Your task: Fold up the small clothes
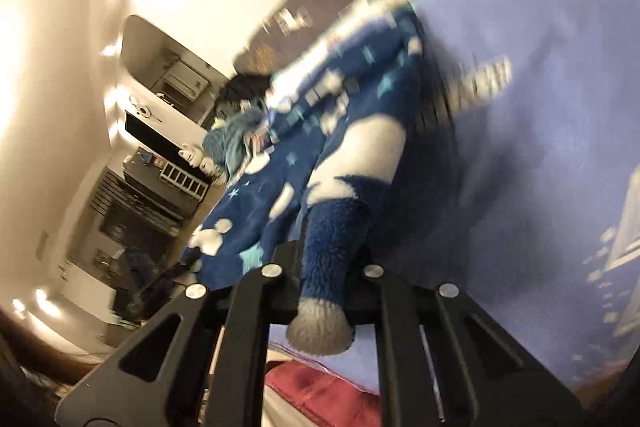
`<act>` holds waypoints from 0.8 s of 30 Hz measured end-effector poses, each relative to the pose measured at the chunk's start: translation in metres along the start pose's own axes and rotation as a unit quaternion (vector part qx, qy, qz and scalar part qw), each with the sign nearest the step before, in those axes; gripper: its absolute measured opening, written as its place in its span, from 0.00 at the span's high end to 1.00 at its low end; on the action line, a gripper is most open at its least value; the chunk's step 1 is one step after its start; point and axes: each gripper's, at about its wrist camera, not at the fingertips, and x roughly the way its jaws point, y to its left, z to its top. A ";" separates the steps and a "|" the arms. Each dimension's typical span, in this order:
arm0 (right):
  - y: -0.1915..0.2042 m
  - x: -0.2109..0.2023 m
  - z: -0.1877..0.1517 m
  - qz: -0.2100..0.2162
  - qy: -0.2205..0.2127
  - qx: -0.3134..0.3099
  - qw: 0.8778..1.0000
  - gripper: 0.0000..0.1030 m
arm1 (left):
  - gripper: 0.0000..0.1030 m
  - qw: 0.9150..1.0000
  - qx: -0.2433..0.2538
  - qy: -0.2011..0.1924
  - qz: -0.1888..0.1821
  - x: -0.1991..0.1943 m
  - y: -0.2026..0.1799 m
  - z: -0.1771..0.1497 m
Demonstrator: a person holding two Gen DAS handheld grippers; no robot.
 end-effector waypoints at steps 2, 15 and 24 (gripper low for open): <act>0.024 -0.024 0.001 0.002 -0.028 -0.029 0.999 0.91 | 0.91 0.999 0.018 -0.024 -0.017 -0.022 -0.019 0.006; 0.053 -0.054 -0.005 -0.060 -0.075 -0.102 0.990 0.90 | 0.90 0.998 0.024 -0.061 0.017 -0.035 -0.030 0.021; 0.060 -0.045 0.041 -0.083 -0.132 -0.136 0.978 0.90 | 0.90 0.995 0.009 -0.095 0.021 -0.026 -0.028 0.063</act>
